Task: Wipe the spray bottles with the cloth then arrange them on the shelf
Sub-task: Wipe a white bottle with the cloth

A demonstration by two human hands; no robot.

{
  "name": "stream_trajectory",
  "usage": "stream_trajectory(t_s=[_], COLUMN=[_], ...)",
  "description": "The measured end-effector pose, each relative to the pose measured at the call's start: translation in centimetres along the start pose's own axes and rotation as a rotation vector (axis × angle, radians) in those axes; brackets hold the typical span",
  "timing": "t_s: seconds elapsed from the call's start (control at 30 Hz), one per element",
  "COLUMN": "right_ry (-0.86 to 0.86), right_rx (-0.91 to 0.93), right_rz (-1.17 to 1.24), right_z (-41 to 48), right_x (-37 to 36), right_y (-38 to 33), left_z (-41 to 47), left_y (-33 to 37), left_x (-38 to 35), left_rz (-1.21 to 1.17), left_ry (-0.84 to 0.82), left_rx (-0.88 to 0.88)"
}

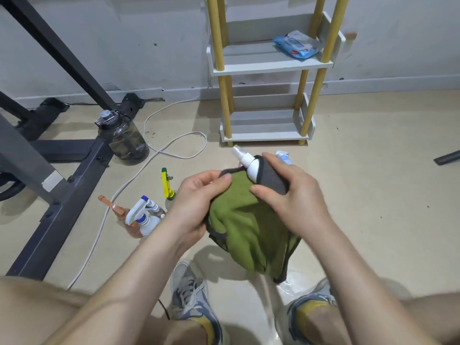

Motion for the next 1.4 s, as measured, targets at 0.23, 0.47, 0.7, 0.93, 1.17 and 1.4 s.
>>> stream_trajectory(t_s=[0.23,0.47,0.7,0.93,1.17,1.4], right_ry=[0.197,0.14,0.022,-0.003,-0.12,-0.025], right_rx=[0.154,0.158,-0.241,-0.714,-0.779,-0.636], right_rz=[-0.088,0.081,0.422,1.112,1.237,0.881], right_z=[-2.8,-5.1,-5.5,-5.4,-6.5,-2.4], right_x=[-3.2,-5.2,-7.0,-7.8,-7.1,-2.8], right_y=[-1.3,-3.7,-2.4,-1.4,-0.6,0.0], left_z=[-0.7,-0.4,0.3,-1.2,-2.1,-3.1], left_y=[-0.1,-1.6,-0.4,0.2,-1.9,-1.0], left_x=[-1.3,-1.5,-0.8,-2.4,-2.6,-3.6], left_rz=[-0.031,0.032,0.061,0.537,0.77,1.162], left_ry=[0.024,0.159,0.283,0.185,0.0,-0.118], left_rx=[-0.089,0.003,-0.068,-0.486,-0.541,-0.779])
Point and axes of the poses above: each hand's wrist, its own z-axis towards the middle knuckle, its own x-axis out of the back of the hand, y = z × x, the point moved 7 cm from there along z, towards the middle knuckle, and after that the axes turned 10 degrees about y, right-handed, at the moved point
